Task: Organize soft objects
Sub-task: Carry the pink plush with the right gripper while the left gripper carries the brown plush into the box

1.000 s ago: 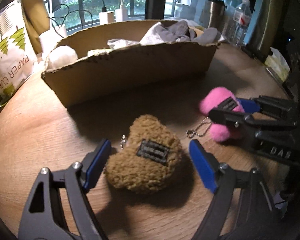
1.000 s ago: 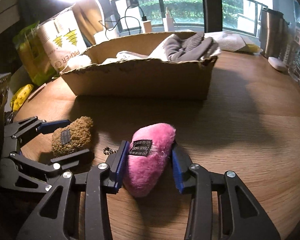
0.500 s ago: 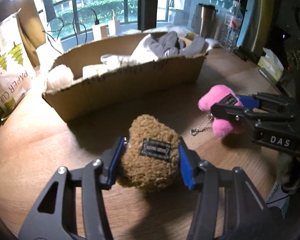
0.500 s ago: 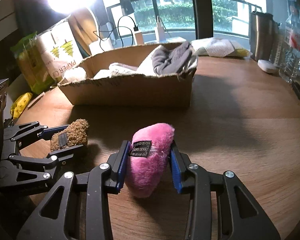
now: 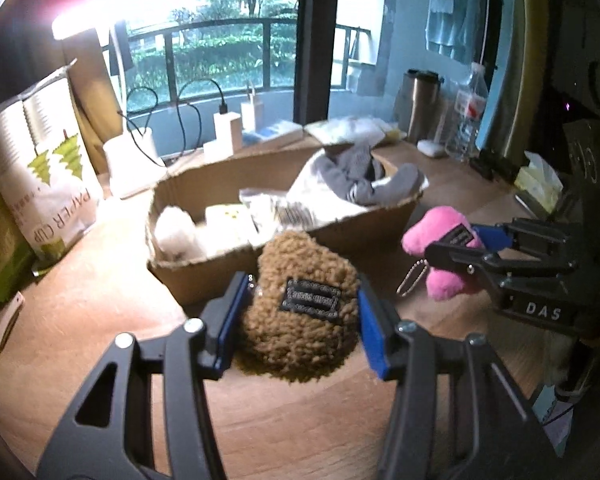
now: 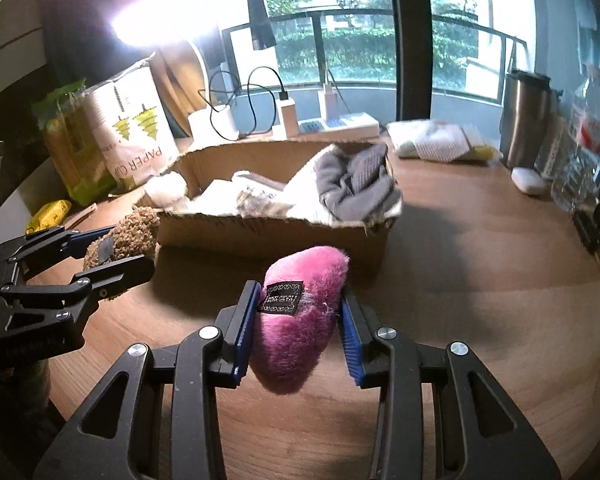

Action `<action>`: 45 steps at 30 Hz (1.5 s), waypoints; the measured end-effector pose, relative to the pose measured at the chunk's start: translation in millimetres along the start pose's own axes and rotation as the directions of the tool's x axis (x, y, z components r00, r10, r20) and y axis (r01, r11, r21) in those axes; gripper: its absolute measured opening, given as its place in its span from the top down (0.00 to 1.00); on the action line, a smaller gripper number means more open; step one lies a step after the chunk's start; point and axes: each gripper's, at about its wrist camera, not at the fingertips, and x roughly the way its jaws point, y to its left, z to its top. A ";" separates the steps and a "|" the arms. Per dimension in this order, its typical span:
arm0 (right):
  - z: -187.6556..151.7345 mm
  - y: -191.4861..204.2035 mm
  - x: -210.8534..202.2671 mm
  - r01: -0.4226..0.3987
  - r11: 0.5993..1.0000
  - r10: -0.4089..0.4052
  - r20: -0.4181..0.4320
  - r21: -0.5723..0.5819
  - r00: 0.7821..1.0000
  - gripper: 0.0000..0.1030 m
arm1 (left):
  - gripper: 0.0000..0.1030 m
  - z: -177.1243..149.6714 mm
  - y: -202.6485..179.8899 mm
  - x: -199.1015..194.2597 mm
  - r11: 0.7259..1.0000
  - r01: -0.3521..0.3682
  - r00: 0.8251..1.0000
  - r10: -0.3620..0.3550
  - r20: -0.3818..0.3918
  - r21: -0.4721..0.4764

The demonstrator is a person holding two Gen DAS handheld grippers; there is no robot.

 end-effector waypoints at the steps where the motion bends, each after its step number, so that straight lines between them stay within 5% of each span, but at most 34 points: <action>1: 2.7 1.0 -1.0 -0.001 1.000 0.001 0.004 -0.005 1.000 0.61 | 0.49 2.1 1.4 -1.5 1.000 0.001 1.000 -0.001 0.006 -0.003; 28: 78.1 -1.2 4.6 -0.019 0.997 0.026 0.089 -0.071 0.996 0.61 | 0.49 59.6 64.5 4.4 0.987 -0.076 0.985 0.096 0.141 -0.143; 45: 99.7 -7.1 54.1 -0.061 0.996 0.064 0.048 -0.065 0.997 0.61 | 0.49 70.9 78.4 67.0 0.984 -0.074 0.992 0.088 0.085 -0.160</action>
